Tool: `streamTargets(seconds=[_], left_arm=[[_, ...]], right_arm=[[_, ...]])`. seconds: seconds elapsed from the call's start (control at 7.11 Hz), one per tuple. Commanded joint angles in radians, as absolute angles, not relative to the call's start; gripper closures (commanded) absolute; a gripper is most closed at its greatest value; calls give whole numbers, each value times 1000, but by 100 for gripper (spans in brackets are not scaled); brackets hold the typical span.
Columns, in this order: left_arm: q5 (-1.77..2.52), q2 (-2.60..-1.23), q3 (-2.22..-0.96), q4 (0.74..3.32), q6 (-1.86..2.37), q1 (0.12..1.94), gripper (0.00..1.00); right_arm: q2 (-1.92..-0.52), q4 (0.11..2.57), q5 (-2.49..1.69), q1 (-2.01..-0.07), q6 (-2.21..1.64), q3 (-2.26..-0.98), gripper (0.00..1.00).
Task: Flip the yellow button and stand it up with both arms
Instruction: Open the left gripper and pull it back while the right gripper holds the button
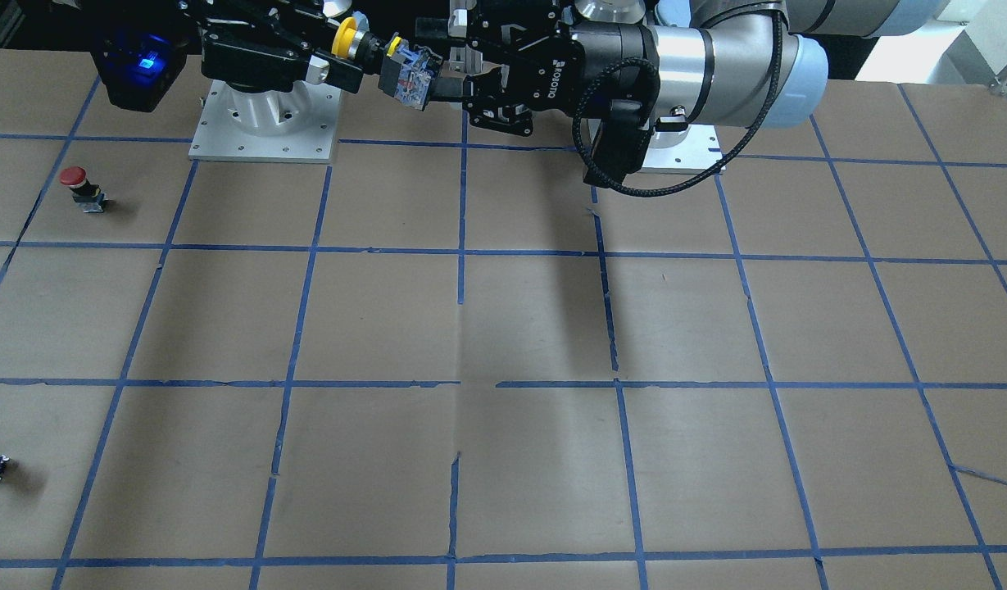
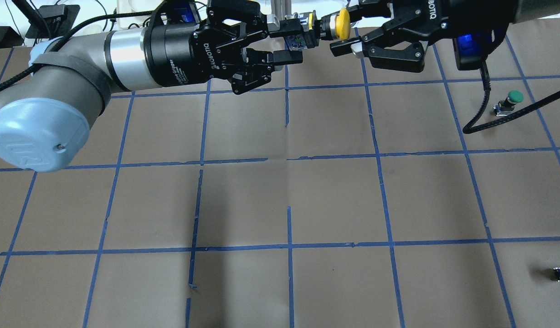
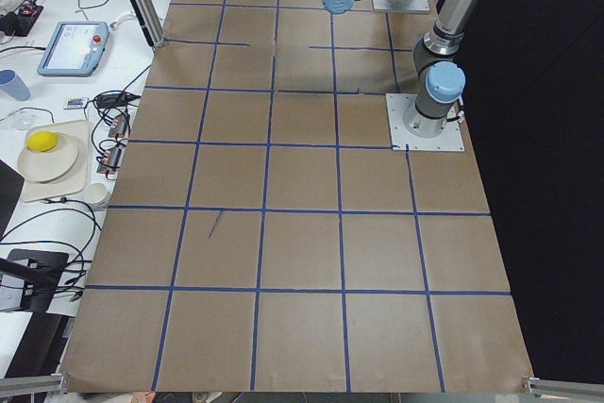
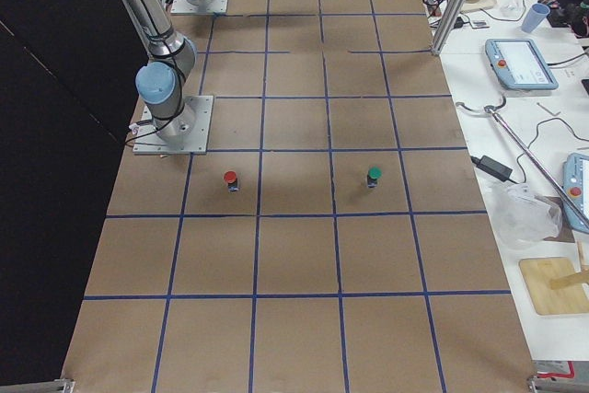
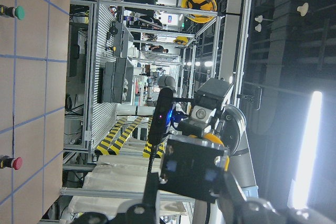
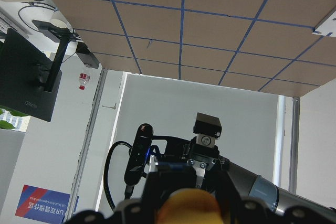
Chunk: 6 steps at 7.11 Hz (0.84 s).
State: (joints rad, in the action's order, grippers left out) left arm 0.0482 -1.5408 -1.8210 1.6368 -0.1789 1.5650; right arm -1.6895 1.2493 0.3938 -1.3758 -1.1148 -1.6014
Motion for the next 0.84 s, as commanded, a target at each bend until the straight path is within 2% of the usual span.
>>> streamTargets(seconds=[0.0,0.28,0.7], left_arm=[[46,-1537,-1821,1637,-178,1565,26],[-4,-1534,-1804,1637,-181,1553,25],[-536,-1543,-1789,1513,-134,1442,18]], right_arm=[[-1689,1250,393,-1376,-1115,-1600,84],[-1681,1272,423,-1358,-1105,-1598,84],[-1683,1341,614,-1246,-952,-1594,84]])
